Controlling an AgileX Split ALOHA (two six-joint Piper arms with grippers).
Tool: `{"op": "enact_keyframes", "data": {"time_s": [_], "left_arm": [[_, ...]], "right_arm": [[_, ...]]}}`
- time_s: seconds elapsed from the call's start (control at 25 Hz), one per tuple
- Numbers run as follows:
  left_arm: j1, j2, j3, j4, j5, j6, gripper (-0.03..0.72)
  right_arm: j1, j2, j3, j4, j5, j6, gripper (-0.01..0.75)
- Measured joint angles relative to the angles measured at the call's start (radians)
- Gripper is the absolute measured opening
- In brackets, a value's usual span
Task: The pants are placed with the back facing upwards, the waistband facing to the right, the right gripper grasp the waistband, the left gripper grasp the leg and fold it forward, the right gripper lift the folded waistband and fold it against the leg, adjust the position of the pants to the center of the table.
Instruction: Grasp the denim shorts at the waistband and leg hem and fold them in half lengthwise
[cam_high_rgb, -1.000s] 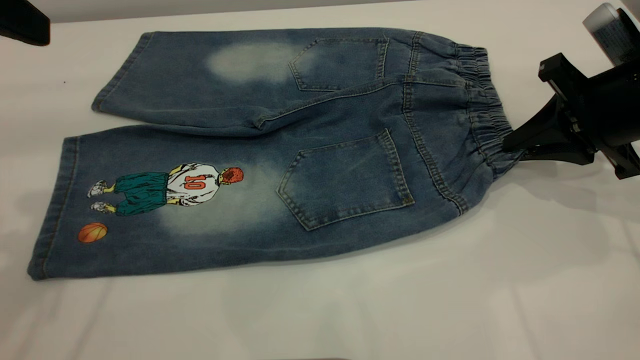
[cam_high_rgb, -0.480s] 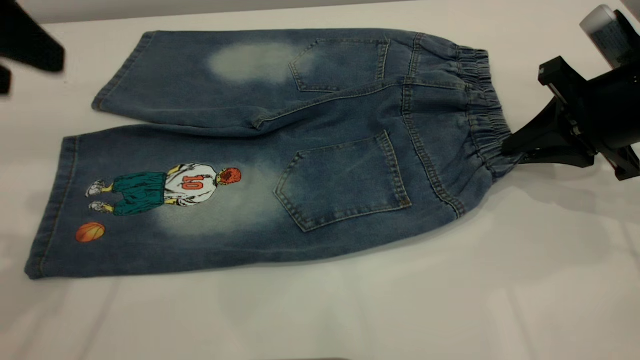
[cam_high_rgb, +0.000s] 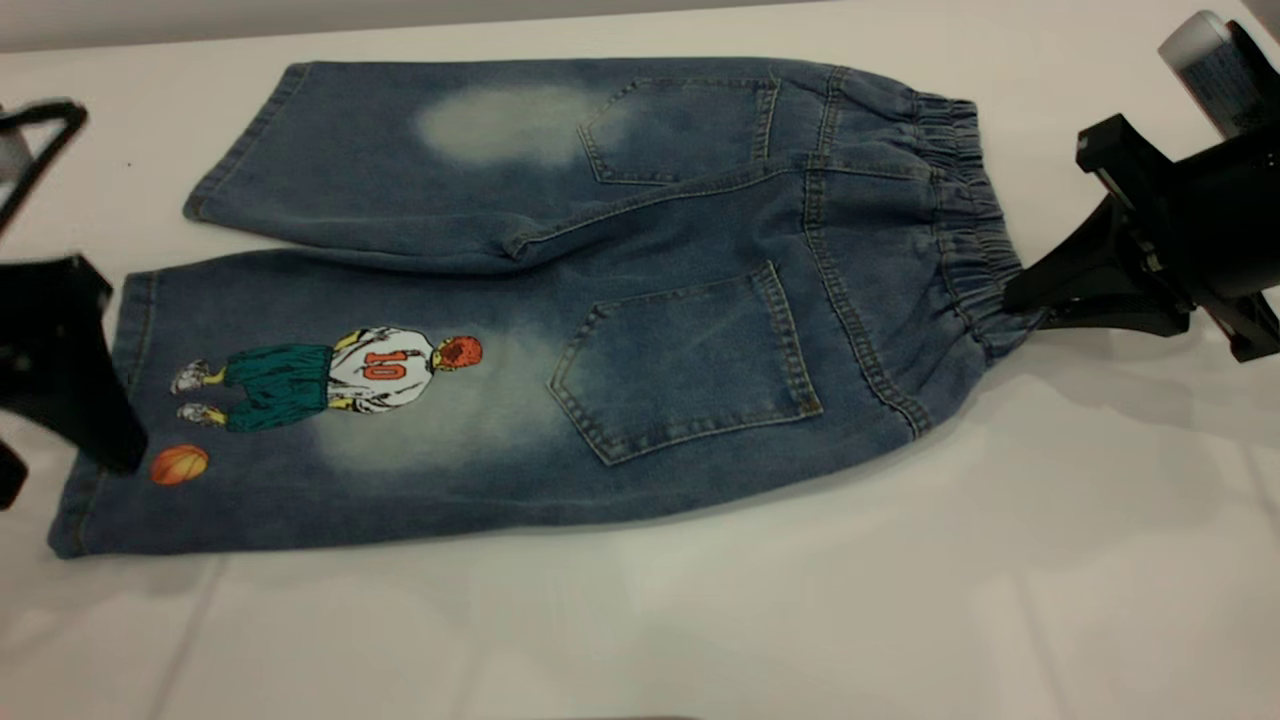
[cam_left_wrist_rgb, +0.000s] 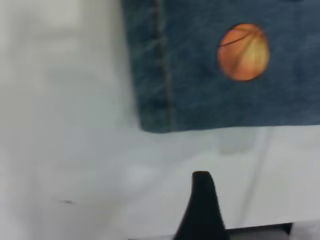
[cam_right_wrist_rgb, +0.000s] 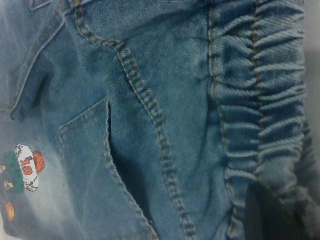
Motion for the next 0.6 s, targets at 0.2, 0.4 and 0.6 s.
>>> {"op": "enact_keyframes", "data": {"time_s": [0.2,0.4,0.6], "left_arm": [[0.000,0.053,-0.001,0.118,-0.062,-0.088,0.517],[0.000,0.117,-0.002,0.139,-0.078,-0.112,0.517],[0.000,0.186,-0.002,0.140,-0.124,-0.114,0.517]], "right_arm": [[0.000,0.000,0.000,-0.001,0.001,0.001,0.029],[0.000,0.000,0.000,-0.003,0.002,0.001,0.029],[0.000,0.000,0.000,-0.004,0.002,0.001,0.029]]}}
